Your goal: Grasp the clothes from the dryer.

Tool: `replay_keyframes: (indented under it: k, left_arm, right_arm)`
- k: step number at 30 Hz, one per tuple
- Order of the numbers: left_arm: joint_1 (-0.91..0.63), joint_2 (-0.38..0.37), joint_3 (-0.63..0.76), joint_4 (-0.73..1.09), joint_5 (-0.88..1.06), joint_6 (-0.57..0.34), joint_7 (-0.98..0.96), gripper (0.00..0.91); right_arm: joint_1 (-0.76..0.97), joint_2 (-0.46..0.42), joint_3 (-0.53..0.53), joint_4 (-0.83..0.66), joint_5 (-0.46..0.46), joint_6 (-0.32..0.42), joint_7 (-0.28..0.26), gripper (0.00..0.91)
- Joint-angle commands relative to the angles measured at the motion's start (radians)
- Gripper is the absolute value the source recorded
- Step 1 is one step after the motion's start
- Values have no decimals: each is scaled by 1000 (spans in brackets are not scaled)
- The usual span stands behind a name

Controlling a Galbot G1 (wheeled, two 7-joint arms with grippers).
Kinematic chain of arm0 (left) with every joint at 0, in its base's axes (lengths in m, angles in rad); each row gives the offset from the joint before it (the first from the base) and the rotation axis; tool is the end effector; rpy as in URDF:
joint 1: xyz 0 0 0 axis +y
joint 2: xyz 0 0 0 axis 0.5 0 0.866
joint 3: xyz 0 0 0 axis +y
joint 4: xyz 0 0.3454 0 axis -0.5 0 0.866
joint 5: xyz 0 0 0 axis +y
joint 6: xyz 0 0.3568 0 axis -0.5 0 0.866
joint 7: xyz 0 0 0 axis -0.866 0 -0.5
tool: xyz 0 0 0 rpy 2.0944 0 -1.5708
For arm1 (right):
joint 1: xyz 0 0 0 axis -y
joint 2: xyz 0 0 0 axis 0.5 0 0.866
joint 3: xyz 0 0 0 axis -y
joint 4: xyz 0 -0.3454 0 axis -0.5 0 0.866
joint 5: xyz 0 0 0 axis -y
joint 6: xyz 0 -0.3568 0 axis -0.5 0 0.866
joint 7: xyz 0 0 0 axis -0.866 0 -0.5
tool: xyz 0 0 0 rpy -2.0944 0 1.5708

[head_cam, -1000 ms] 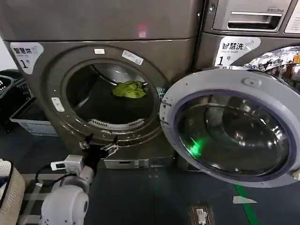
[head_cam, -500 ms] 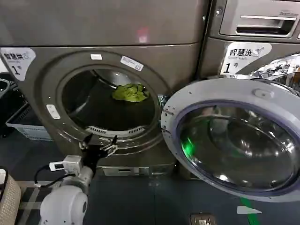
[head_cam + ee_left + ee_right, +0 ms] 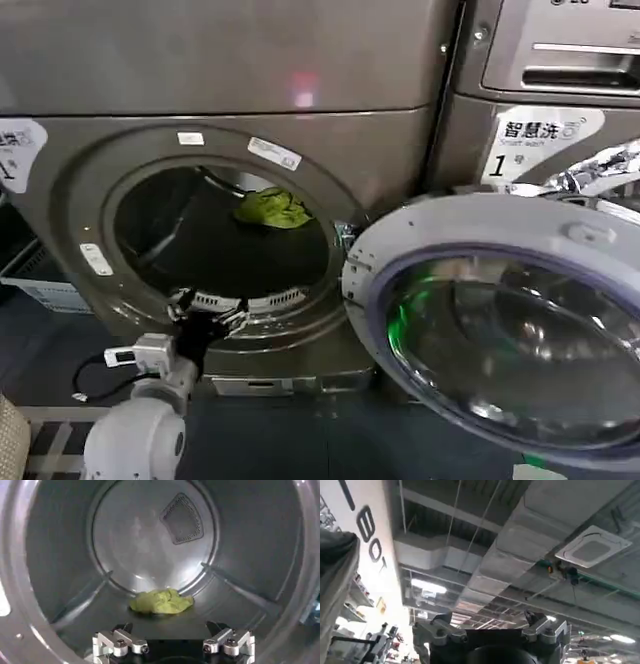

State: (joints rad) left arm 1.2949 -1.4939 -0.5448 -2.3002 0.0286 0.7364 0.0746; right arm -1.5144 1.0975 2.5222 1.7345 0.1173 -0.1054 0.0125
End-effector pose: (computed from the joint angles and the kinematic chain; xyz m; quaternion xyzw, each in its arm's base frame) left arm 0.2316 0.0139 -0.1688 -0.0229 -0.9904 -0.0464 0.1280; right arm -0.1798 -0.4160 -0.0321 0.7505 0.5734 -0.3016 0.1301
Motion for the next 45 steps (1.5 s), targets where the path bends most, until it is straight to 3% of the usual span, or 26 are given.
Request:
replay_keyframes:
  k: [1,45]
  left_arm:
    - [-3,-3,5,8,4,49,1,907]
    - [1,-1,5,9,-4,49,4,907]
  right_arm:
    - [-1,0,1,1,0,0,1,907]
    - [2,14,4,-12,-12,2,5,907]
